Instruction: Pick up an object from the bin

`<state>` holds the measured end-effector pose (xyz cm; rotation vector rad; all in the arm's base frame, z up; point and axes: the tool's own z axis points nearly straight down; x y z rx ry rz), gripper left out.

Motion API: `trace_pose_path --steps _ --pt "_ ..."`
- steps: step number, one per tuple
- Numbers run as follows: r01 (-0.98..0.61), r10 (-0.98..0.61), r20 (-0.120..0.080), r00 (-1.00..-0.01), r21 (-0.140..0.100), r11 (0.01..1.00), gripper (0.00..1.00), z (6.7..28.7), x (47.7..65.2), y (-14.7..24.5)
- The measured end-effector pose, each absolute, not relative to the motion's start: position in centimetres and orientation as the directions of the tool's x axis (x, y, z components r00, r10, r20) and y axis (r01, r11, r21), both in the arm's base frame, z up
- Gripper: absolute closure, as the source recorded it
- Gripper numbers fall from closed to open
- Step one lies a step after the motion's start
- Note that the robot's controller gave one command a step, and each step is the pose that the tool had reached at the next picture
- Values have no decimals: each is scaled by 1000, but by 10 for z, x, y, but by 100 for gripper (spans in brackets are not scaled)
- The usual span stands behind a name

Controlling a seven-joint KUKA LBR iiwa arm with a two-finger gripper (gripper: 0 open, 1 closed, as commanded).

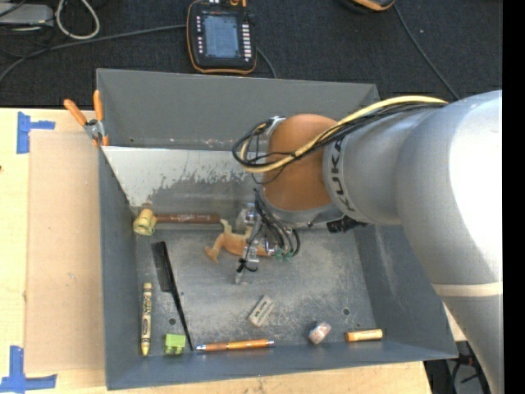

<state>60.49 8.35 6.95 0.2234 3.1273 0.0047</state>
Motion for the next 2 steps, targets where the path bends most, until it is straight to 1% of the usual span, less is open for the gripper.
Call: trace_pose_path --steps 1,2 --pt "184 184 3 -983 2 983 100 70 607 84" --pt "186 186 7 -982 1 982 100 69 606 84"
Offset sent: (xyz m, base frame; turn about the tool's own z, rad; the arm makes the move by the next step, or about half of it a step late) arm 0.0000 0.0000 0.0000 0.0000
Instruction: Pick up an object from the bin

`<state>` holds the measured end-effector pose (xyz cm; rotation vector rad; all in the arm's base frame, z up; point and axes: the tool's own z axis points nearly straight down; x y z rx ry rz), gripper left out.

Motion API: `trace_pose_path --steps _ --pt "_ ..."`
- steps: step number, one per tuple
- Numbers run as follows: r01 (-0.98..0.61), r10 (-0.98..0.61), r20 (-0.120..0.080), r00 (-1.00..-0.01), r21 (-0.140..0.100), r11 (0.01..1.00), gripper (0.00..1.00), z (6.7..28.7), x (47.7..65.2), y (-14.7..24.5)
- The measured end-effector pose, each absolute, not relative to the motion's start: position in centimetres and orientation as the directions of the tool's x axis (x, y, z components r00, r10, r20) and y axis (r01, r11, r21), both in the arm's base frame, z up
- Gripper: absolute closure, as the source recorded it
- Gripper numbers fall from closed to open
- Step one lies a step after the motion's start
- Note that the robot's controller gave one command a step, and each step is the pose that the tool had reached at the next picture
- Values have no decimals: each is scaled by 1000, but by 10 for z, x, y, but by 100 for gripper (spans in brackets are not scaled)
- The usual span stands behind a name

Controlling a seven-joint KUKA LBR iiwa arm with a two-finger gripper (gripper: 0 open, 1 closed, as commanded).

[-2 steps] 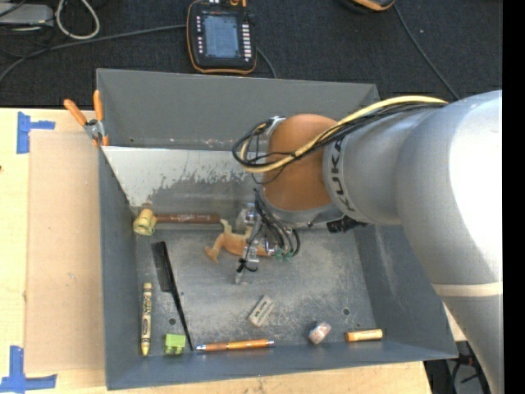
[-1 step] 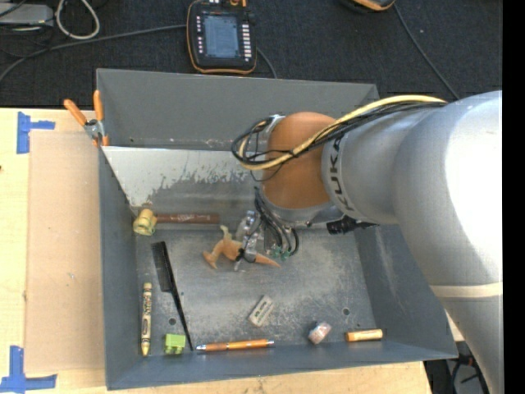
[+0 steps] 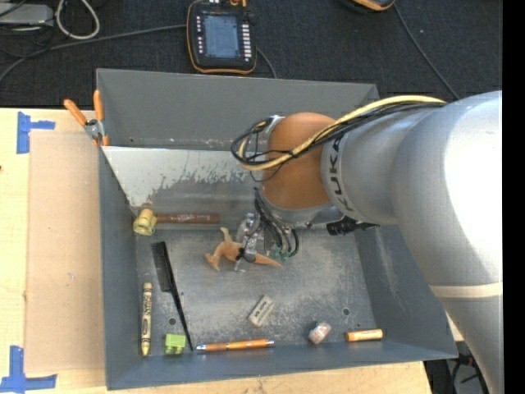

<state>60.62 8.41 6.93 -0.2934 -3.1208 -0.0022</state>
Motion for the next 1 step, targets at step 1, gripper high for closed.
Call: trace_pose_path --steps 1 --pt "186 186 16 -983 -1 983 100 112 604 84"
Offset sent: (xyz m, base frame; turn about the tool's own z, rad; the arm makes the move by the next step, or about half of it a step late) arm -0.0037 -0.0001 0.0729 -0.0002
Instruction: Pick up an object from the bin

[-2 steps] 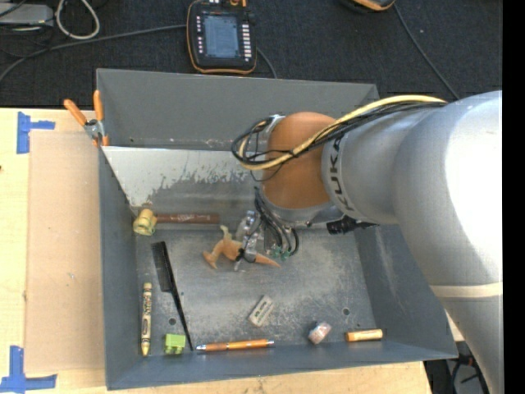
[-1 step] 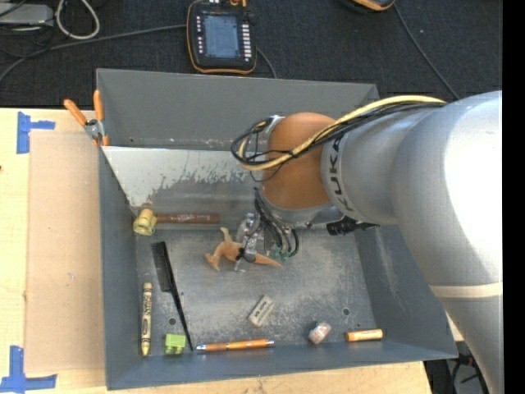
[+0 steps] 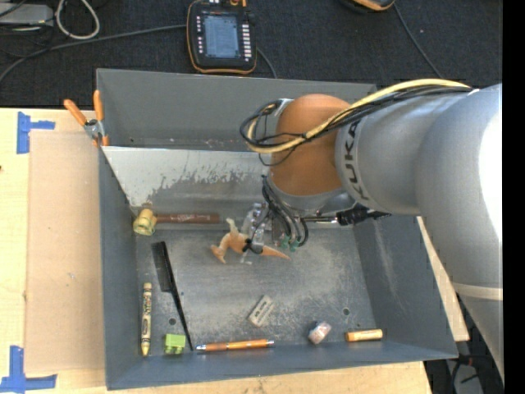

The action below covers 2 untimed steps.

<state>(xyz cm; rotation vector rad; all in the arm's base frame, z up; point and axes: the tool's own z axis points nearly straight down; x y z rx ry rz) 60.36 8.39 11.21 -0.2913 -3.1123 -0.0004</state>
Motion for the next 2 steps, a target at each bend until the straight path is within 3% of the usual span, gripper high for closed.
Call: trace_pose_path --steps 2 --pt "184 184 16 -983 0 983 100 158 604 84"
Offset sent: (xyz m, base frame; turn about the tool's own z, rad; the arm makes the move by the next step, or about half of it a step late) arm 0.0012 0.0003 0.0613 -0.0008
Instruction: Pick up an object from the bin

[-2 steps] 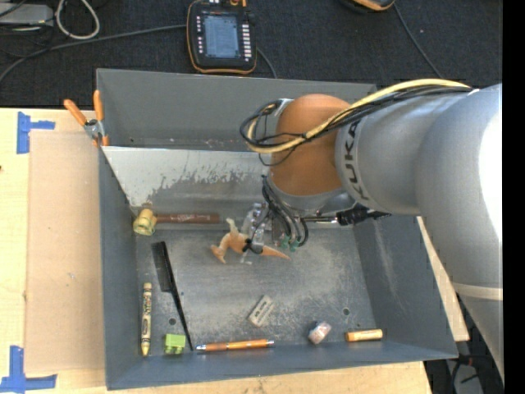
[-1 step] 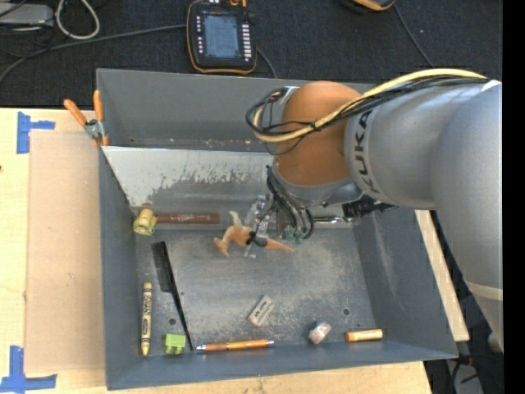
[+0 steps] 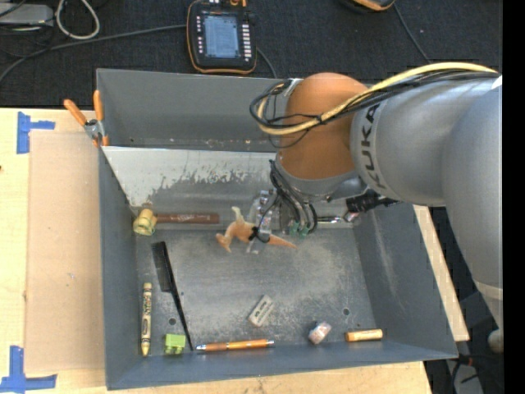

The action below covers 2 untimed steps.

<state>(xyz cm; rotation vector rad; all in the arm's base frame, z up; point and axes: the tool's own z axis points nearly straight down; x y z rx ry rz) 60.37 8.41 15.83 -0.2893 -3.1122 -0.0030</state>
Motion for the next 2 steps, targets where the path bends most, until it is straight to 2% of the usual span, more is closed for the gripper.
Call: trace_pose_path --steps 2 --pt "184 184 15 -983 2 983 100 179 604 84"
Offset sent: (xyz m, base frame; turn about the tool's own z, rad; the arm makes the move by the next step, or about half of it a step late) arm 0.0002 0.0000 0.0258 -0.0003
